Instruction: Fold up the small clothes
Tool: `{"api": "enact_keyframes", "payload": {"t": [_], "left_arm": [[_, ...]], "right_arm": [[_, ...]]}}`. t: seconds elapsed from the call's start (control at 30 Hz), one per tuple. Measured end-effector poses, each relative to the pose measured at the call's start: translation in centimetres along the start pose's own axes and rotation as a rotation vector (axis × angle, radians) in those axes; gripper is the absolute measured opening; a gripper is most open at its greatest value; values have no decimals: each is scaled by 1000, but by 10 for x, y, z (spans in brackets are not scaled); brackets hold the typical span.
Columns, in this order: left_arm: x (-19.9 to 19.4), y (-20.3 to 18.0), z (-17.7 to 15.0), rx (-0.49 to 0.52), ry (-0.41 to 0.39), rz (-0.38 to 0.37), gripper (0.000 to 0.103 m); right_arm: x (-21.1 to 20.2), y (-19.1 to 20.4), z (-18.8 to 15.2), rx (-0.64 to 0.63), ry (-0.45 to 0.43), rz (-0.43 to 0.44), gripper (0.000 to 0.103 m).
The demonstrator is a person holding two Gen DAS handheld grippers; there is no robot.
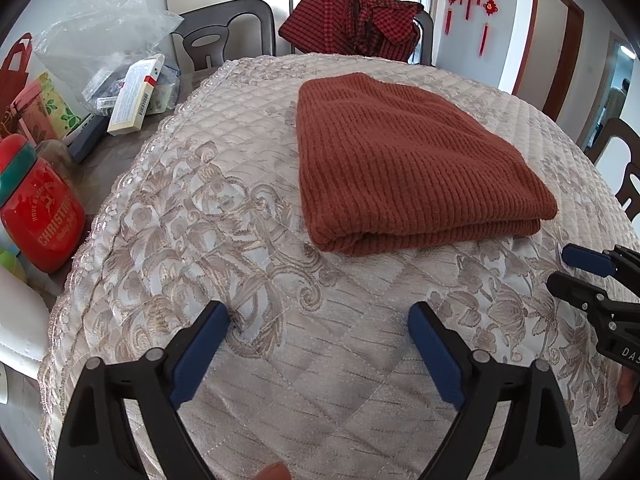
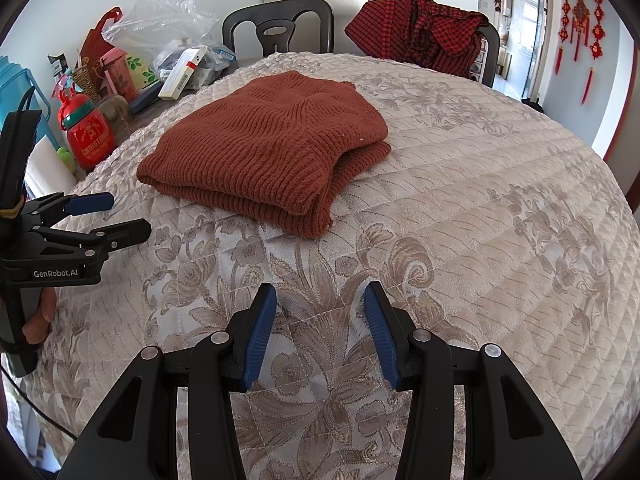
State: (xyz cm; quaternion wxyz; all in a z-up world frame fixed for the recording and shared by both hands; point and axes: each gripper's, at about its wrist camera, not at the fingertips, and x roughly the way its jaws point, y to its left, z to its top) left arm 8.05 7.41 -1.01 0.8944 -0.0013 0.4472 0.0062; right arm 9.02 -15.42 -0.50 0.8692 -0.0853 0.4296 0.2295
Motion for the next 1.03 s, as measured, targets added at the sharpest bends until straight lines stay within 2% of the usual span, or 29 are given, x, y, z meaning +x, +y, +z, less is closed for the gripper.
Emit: {"api": "enact_keyframes", "payload": {"t": [1.03], "left_arm": [[0, -1, -2, -1, 3, 2, 96]], "right_arm": [[0, 0, 0, 1, 0, 1, 47]]}}
